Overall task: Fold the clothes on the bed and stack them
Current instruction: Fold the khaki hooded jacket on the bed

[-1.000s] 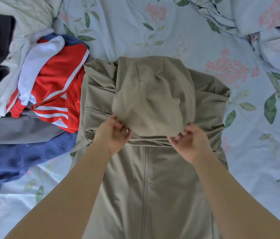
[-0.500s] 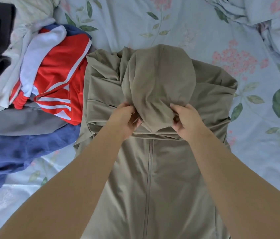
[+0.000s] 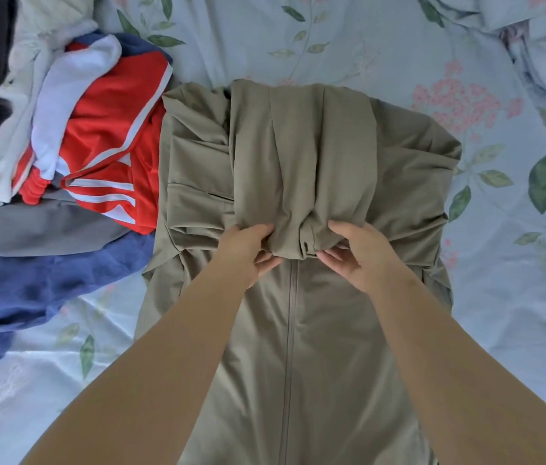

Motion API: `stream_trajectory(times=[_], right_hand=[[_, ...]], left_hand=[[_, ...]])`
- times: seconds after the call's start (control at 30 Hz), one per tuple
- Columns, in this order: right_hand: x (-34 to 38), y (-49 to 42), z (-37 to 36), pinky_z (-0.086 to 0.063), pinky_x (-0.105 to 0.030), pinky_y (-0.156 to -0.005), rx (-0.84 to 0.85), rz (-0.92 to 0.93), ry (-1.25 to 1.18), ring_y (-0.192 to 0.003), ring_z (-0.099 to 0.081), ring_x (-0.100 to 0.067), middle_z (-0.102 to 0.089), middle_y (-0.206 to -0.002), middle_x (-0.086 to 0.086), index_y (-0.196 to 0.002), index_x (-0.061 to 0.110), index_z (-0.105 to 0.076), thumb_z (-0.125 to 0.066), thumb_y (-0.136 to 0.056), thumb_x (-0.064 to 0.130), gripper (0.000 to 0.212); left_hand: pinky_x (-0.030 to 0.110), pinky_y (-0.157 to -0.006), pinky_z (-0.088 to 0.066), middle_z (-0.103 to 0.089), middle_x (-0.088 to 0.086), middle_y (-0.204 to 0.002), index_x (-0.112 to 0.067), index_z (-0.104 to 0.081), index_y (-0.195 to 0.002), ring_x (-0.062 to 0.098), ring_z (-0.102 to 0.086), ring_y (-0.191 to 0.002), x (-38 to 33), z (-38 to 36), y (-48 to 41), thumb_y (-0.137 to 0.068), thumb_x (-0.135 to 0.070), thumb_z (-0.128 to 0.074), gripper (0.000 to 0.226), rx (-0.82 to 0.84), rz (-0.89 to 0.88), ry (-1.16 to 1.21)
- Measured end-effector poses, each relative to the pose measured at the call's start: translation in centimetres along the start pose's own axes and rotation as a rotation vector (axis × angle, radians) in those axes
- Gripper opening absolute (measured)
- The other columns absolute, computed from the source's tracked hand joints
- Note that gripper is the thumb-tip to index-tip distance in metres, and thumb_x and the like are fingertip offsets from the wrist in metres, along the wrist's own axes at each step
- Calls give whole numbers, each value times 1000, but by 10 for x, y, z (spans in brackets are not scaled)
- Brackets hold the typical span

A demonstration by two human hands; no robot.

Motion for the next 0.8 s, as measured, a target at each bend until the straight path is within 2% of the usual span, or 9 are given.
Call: stream_trajectory(times=[0.1, 0.2, 0.3, 0.37, 0.47, 0.57, 0.63, 0.7, 0.8], right_hand=[[5, 4, -1, -60, -31, -64, 68, 89, -347, -78, -64, -22, -64, -88, -11, -91, 9, -56, -41, -87, -15, 28], [-4, 10, 12, -59, -26, -65, 192, 117, -493, -72, -70, -15, -71, -79, -6, -89, 11, -59, -37, -89, -17, 36], [-27, 1, 31, -55, -35, -79, -19, 11, -211, -92, -67, -20, -66, -96, -7, -100, 14, -59, -36, -93, -10, 34], [-33, -2, 39, -46, -41, -87, -114, -53, -140, -110, -59, -23, -62, -101, -3, -108, 15, -56, -42, -95, 7, 21], [-27, -2, 29, -47, -48, -87, -45, -54, -121, -107, -58, -23, -59, -113, -1, -116, 22, -52, -59, -90, 37, 31], [-28, -8, 16, -55, -43, -76, -87, 28, 38, -109, -58, -27, -59, -121, -5, -111, 18, -54, -65, -88, 18, 25], [-37, -14, 19, -56, -40, -76, -181, 93, 41, -107, -59, -27, -60, -118, -10, -103, 12, -55, -60, -89, 5, 17], [-48, -14, 32, -55, -39, -82, -273, 187, 152, -94, -60, -23, -61, -107, -12, -105, 8, -54, -56, -89, 4, 17], [-66, -2, 56, -52, -39, -89, -286, 337, 456, -87, -61, -20, -62, -93, -1, -108, 13, -52, -57, -87, 13, 22]], left_hand=[[32, -56, -59, -62, 13, -95, -5, -51, -113, 21, -64, -76, -6, 2, 1, -89, 11, -48, 29, 73, -67, 328], [30, -64, -60, -69, 10, -88, -4, -57, -100, 18, -70, -76, 3, 16, 5, -90, 13, -43, 24, 250, -98, 459], [36, -65, -56, -63, 7, -89, -9, -57, -102, 18, -62, -77, 23, 32, -2, -93, 10, -38, 28, 88, -46, 271], [38, -69, -51, -61, 3, -97, -15, -54, -116, 18, -60, -84, 27, 37, -4, -96, -11, -49, 20, -10, 18, 219], [41, -76, -52, -56, 1, -119, -20, -44, -125, 23, -59, -104, 30, 28, -8, -83, -26, -71, 50, -44, -41, 73], [44, -85, -54, -58, 10, -120, -12, -45, -119, 28, -62, -100, 37, 16, -16, -77, -3, -73, 51, -152, -233, -133], [39, -89, -52, -60, 8, -115, -11, -49, -120, 29, -60, -102, 41, 22, -19, -77, -4, -71, 48, -303, -313, -279], [29, -80, -47, -61, 4, -108, -14, -49, -120, 23, -58, -96, 48, 34, -16, -78, -6, -68, 47, -369, -372, -392], [22, -77, -40, -56, -5, -104, -22, -42, -121, 17, -58, -98, 64, 47, -1, -75, -8, -73, 57, -277, -512, -507]])
Point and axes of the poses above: each hand's wrist, its own y-axis away from the middle knuckle, its own z-axis out of the back of the hand, x = y × z, the point moved 1 cm from there along -y, towards the middle knuckle
